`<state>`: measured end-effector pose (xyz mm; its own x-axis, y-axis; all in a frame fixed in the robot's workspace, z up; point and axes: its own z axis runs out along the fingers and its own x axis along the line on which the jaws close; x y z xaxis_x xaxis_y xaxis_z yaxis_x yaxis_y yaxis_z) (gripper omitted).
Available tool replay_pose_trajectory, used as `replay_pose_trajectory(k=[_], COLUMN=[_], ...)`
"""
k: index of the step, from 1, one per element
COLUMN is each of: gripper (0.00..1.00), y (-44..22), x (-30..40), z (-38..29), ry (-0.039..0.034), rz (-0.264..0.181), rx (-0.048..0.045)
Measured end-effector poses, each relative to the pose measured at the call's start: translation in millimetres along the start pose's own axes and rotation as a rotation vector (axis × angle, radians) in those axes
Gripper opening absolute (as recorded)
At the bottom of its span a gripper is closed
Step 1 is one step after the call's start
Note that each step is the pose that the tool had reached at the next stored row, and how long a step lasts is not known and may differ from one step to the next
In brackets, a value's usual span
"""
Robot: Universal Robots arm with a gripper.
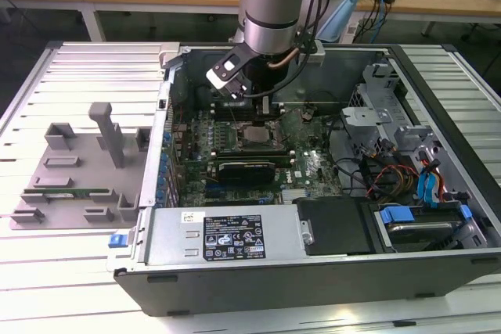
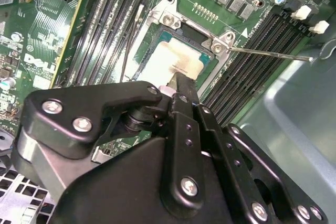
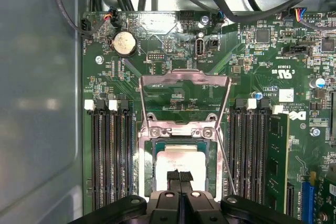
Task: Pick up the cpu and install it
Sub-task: 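Close the cpu cover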
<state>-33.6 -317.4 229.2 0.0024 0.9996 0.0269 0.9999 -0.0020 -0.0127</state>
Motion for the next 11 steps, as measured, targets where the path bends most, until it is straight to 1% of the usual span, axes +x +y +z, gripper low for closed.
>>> replay_pose_trajectory(k=[6,11], gripper=[0.11,0.11], y=[0.0,-0.1], x=[0.4,0.5], z=[-0.7,-4.4], ry=[0.0000,-0.0001], rz=[0.000,0.000], rx=[0.0000,0.0001])
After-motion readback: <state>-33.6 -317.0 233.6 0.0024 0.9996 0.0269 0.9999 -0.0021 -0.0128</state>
